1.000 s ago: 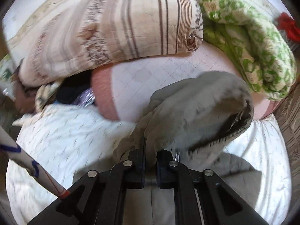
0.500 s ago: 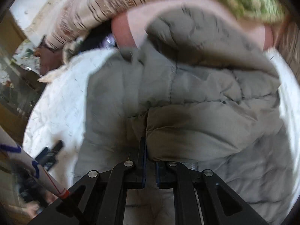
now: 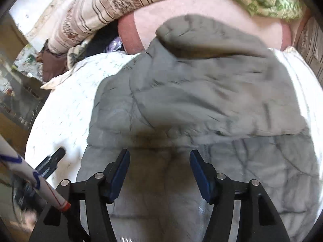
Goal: Fold large clothes
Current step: 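Press the folded hood flat with the right tool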
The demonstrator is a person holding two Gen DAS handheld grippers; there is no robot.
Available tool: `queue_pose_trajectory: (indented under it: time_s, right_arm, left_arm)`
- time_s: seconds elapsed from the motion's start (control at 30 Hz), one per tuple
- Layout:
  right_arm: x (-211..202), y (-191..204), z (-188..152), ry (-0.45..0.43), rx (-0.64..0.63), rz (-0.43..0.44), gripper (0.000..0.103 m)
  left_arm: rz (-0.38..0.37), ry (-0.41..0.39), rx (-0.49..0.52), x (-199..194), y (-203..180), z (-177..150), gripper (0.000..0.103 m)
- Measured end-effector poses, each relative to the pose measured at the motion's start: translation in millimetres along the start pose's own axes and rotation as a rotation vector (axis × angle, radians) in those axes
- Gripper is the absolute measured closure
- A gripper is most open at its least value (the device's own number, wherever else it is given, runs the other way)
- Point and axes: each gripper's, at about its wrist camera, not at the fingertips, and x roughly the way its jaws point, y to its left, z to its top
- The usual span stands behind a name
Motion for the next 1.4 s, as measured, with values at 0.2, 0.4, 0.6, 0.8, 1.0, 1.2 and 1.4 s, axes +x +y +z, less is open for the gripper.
queue_pose_trajectory:
  time_s: [0.2, 0.4, 0.6, 0.8, 1.0, 1.2, 1.4]
  right_arm:
    - [-31, -30, 30, -0.144, 0.008, -0.192, 0.037]
    - [19, -59, 81, -0.171, 0.083, -0.331, 0.041]
    - [81, -60, 51, 0.013, 0.111, -0.270, 0.044]
    - [29, -45, 48, -0.062, 0.027, -0.201, 0.044]
    - [13, -37, 74, -0.183, 0.036, -0.239, 0.043]
    - [103, -14, 63, 0.019, -0.043, -0.267, 0.040]
    - [58, 27, 59, -0.147, -0.181, -0.313, 0.042]
  left_arm:
    - [0.004, 0.007, 0.012, 2, -3, -2, 0.017]
    - [0.008, 0.011, 0.026, 4, -7, -2, 0.017]
    - [-0.006, 0.032, 0.027, 9, -11, -3, 0.017]
    - [-0.007, 0.024, 0.039, 6, -16, -6, 0.017]
    - [0.003, 0.040, 0.063, 11, -23, -9, 0.017]
    - [0.002, 0.043, 0.078, 11, -25, -10, 0.017]
    - [-0.008, 0.043, 0.070, 10, -23, -9, 0.017]
